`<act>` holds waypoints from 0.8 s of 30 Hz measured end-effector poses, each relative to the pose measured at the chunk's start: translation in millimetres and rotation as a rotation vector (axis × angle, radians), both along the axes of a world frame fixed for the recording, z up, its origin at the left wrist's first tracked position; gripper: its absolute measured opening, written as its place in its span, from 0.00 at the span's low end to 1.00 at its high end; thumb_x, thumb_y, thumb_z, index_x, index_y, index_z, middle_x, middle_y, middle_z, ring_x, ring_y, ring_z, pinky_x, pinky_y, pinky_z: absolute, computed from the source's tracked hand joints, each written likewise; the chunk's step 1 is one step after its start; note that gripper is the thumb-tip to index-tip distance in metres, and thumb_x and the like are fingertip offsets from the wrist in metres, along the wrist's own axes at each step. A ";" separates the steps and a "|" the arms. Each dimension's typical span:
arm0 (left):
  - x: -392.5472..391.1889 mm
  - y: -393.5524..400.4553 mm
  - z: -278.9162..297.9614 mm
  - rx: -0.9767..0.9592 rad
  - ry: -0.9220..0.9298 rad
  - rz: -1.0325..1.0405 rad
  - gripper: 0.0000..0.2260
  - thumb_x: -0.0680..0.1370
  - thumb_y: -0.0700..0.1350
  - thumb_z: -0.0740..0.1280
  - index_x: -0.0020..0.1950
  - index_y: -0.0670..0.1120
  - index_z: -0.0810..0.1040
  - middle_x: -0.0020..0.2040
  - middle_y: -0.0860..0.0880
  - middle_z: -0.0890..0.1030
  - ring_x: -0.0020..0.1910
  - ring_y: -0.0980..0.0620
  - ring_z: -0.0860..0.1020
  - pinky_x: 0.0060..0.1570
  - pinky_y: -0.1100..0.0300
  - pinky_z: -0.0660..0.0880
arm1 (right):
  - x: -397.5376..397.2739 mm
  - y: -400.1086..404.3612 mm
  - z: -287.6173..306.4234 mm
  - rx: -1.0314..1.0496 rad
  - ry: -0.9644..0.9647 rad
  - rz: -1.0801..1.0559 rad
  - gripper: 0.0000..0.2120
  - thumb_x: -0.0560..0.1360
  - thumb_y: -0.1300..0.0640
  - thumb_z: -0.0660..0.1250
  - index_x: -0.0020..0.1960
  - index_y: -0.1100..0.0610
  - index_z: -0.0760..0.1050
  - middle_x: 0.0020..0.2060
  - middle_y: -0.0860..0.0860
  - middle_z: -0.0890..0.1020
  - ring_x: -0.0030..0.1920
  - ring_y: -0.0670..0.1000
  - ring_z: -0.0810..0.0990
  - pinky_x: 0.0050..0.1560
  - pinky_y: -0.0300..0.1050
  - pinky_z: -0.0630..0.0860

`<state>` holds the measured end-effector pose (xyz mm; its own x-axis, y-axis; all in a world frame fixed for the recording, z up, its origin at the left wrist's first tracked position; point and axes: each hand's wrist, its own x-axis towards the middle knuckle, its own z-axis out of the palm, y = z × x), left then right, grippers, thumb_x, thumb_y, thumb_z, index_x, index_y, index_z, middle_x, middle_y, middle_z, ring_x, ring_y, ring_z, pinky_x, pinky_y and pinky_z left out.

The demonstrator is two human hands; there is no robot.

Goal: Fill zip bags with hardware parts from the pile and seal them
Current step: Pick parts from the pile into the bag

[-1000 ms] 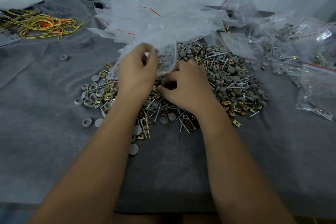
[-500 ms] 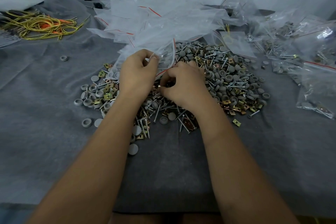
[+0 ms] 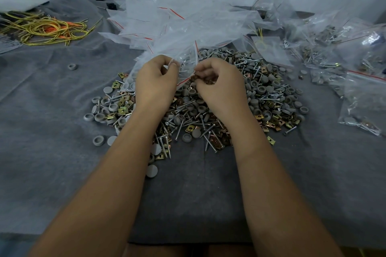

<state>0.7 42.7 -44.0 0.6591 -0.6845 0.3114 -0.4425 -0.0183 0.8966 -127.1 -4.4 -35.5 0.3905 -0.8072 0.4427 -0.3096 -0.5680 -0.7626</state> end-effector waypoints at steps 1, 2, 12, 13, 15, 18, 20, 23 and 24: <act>-0.1 0.1 -0.1 0.001 -0.006 0.002 0.09 0.79 0.49 0.62 0.46 0.50 0.81 0.24 0.55 0.71 0.22 0.59 0.66 0.31 0.49 0.75 | -0.2 -0.6 0.6 0.000 -0.026 -0.008 0.11 0.71 0.66 0.71 0.44 0.50 0.78 0.36 0.40 0.79 0.39 0.36 0.77 0.41 0.25 0.71; -0.2 0.1 -0.3 0.000 -0.012 -0.003 0.08 0.79 0.49 0.62 0.45 0.50 0.80 0.23 0.55 0.71 0.22 0.59 0.66 0.31 0.50 0.74 | -0.4 -0.7 1.3 -0.003 -0.050 -0.015 0.10 0.71 0.66 0.71 0.44 0.50 0.79 0.36 0.40 0.79 0.38 0.36 0.77 0.42 0.26 0.72; -3.2 -0.1 -2.6 -0.006 -0.046 -0.170 0.07 0.80 0.47 0.64 0.46 0.47 0.80 0.21 0.58 0.69 0.21 0.60 0.64 0.26 0.60 0.61 | 1.2 -4.2 -4.2 -0.172 0.008 -0.173 0.04 0.71 0.54 0.75 0.46 0.48 0.84 0.51 0.46 0.72 0.59 0.49 0.68 0.50 0.26 0.61; -3.5 0.3 -2.7 -0.012 -0.044 -0.174 0.07 0.80 0.47 0.64 0.45 0.48 0.80 0.21 0.58 0.69 0.21 0.60 0.63 0.26 0.60 0.60 | 1.7 -4.0 -5.5 -0.195 0.056 -0.184 0.05 0.72 0.53 0.74 0.48 0.48 0.84 0.53 0.47 0.73 0.59 0.49 0.67 0.49 0.28 0.61; -3.8 1.1 -2.5 -0.018 -0.046 -0.177 0.07 0.80 0.47 0.64 0.44 0.50 0.79 0.22 0.58 0.70 0.21 0.60 0.64 0.25 0.61 0.60 | 2.0 -4.2 -7.0 -0.232 0.119 -0.194 0.06 0.73 0.52 0.73 0.50 0.47 0.84 0.54 0.49 0.75 0.58 0.49 0.68 0.50 0.34 0.62; -4.3 1.2 -2.3 -0.022 -0.037 -0.162 0.08 0.79 0.48 0.63 0.42 0.52 0.79 0.22 0.59 0.70 0.21 0.60 0.64 0.27 0.59 0.63 | 0.1 -5.7 -5.2 -0.243 0.075 -0.243 0.05 0.74 0.54 0.72 0.49 0.50 0.84 0.51 0.49 0.77 0.57 0.50 0.70 0.51 0.38 0.66; -4.0 1.3 -2.2 -0.026 -0.026 -0.146 0.08 0.79 0.49 0.63 0.42 0.51 0.79 0.21 0.58 0.70 0.21 0.60 0.63 0.27 0.59 0.62 | -2.9 -7.6 -2.3 -0.231 0.027 -0.298 0.05 0.75 0.55 0.71 0.49 0.51 0.84 0.49 0.48 0.77 0.56 0.51 0.73 0.50 0.38 0.67; -3.4 2.1 -1.9 -0.018 -0.027 -0.106 0.09 0.80 0.50 0.63 0.44 0.50 0.79 0.21 0.58 0.69 0.20 0.59 0.63 0.27 0.59 0.64 | -7.5 -9.1 1.3 -0.166 -0.024 -0.355 0.04 0.76 0.57 0.69 0.49 0.52 0.82 0.47 0.46 0.75 0.55 0.50 0.74 0.49 0.37 0.66; -3.2 2.4 -1.4 -0.014 -0.024 -0.087 0.09 0.80 0.50 0.62 0.44 0.50 0.79 0.21 0.58 0.69 0.20 0.59 0.63 0.27 0.58 0.65 | -9.0 -10.0 1.8 -0.144 -0.032 -0.375 0.05 0.76 0.57 0.68 0.49 0.51 0.82 0.48 0.46 0.75 0.55 0.50 0.74 0.49 0.38 0.67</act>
<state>-2.5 45.2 -45.4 0.5892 -0.7345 0.3367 -0.4636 0.0340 0.8854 -136.1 -14.4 -33.7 0.0644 -0.8196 0.5693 -0.4929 -0.5222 -0.6960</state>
